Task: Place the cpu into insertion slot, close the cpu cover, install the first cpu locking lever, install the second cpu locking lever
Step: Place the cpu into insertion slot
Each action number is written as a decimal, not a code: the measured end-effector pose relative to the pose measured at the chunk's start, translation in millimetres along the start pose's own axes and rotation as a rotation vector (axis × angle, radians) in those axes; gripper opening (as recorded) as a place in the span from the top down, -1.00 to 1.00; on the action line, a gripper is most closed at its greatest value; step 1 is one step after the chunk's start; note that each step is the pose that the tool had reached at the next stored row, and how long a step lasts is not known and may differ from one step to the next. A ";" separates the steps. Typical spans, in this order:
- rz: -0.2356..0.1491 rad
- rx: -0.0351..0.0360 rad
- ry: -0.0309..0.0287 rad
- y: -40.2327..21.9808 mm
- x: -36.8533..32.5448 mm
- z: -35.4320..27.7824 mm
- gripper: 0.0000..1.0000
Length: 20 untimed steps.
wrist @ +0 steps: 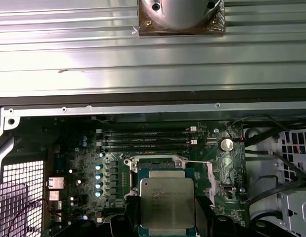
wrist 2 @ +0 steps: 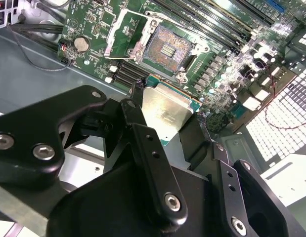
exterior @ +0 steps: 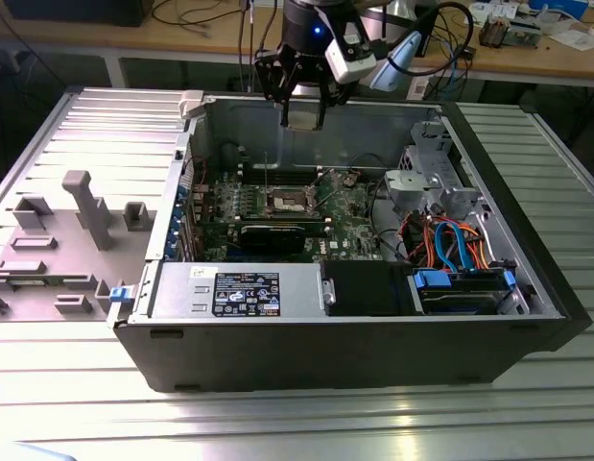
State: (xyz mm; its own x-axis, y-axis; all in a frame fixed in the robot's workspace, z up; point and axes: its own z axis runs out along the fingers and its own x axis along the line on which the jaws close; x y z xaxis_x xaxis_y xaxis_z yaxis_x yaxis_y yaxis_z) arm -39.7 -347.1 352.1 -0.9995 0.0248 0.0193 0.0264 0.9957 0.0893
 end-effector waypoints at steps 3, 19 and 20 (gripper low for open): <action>0.000 0.0000 0.0000 -0.1 0.0 1.4 -0.08; 0.000 0.0001 0.0000 -1.2 -0.1 7.5 -0.08; 0.000 0.0001 0.0000 -1.4 -0.2 8.0 -0.08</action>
State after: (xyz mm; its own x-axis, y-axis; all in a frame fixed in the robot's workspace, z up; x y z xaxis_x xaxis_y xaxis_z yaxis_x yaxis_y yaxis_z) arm -39.7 -347.8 344.1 -0.9995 0.0248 0.0193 0.0264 0.9957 0.0892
